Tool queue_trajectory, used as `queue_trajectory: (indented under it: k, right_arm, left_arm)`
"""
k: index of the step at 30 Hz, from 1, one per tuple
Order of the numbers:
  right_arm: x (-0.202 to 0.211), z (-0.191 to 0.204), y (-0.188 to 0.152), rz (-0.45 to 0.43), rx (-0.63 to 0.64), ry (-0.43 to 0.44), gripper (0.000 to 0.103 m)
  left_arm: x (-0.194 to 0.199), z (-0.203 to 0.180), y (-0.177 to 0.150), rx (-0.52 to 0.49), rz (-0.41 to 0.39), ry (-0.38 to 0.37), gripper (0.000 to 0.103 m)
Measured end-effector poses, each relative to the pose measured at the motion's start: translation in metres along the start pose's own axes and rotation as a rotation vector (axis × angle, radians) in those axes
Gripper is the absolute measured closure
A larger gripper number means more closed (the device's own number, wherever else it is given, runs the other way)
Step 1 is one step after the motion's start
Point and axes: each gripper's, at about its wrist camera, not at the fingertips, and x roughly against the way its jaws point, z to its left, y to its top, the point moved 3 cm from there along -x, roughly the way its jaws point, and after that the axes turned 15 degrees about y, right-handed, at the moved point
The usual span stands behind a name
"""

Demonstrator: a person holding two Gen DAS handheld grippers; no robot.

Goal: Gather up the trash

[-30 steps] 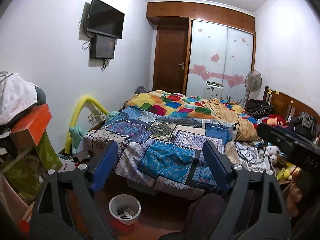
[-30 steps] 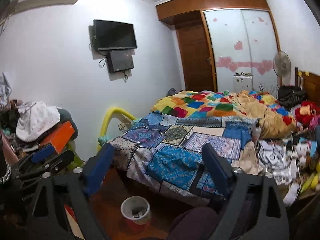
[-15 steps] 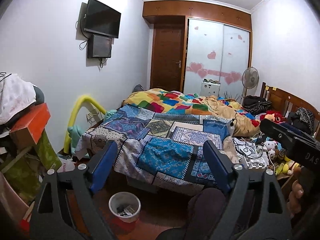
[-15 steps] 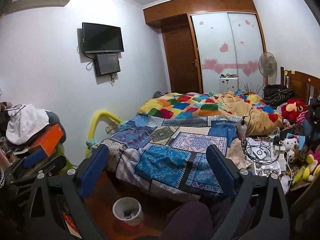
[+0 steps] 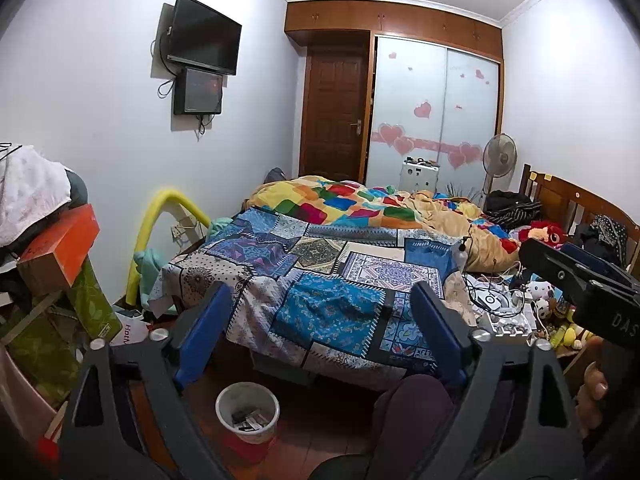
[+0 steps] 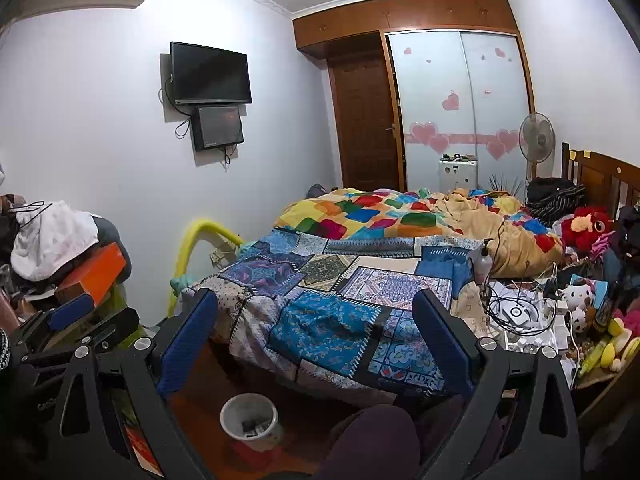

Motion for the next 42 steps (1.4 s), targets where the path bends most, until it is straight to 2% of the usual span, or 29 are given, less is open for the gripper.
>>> queue_trajectory:
  k: [22, 42]
  right_arm:
    - [-0.001, -0.005, 0.004, 0.019, 0.016, 0.013, 0.006]
    - [0.002, -0.012, 0.007, 0.018, 0.025, 0.016, 0.006]
  left_arm:
    - [0.001, 0.005, 0.002, 0.023, 0.001, 0.014, 0.002]
    - [0.000, 0.005, -0.001, 0.021, 0.007, 0.006, 0.002]
